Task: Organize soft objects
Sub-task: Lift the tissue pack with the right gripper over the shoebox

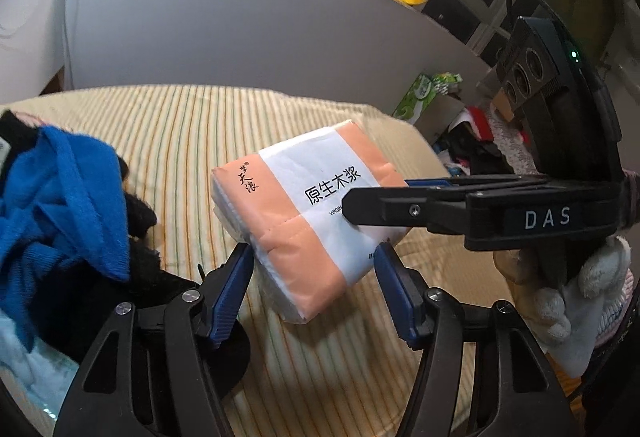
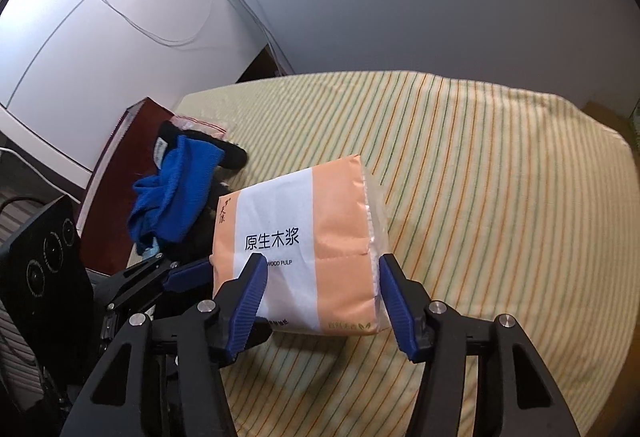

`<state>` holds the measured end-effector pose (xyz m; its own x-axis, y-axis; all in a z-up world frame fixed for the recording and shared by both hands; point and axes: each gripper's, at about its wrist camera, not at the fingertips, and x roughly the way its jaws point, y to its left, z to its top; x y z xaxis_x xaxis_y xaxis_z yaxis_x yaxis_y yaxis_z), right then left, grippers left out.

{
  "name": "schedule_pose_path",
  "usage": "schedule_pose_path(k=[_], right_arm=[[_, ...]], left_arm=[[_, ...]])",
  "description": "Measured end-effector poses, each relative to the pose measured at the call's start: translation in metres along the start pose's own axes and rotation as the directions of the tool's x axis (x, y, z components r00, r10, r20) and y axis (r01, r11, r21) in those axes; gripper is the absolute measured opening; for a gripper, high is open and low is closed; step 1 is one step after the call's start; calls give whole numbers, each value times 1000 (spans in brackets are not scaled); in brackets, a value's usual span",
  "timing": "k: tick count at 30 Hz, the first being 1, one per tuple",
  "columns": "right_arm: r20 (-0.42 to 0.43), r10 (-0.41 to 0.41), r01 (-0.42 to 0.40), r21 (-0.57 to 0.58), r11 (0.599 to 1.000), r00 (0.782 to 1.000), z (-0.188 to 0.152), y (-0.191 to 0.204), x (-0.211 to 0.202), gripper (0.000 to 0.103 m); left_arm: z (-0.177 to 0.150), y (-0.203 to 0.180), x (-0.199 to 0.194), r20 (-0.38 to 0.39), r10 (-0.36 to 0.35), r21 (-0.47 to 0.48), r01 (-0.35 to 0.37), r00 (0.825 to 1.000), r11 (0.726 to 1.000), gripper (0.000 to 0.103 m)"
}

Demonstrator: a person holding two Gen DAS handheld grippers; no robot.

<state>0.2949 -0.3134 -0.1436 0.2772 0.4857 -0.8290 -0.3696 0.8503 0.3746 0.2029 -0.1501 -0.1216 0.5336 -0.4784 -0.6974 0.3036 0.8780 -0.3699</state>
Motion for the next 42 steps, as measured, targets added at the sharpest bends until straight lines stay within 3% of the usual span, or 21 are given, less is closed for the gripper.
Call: schedule_pose_path(k=[10, 20, 31, 42], right_arm=[[91, 17, -13, -42, 999, 996, 4, 50, -44, 53], [127, 89, -68, -159, 985, 988, 28, 136, -49, 53], [66, 183, -156, -300, 941, 981, 51, 246, -5, 53], [-26, 230, -222, -391, 893, 973, 57, 341, 60, 53]], left_arm=[[4, 1, -75, 129, 28, 44, -34, 991, 998, 61], [-1, 42, -158, 261, 115, -2, -118, 958, 993, 61], [-20, 109, -225, 331, 246, -118, -219, 911, 969, 61], [-48, 178, -262, 336, 368, -269, -286, 867, 920, 61]])
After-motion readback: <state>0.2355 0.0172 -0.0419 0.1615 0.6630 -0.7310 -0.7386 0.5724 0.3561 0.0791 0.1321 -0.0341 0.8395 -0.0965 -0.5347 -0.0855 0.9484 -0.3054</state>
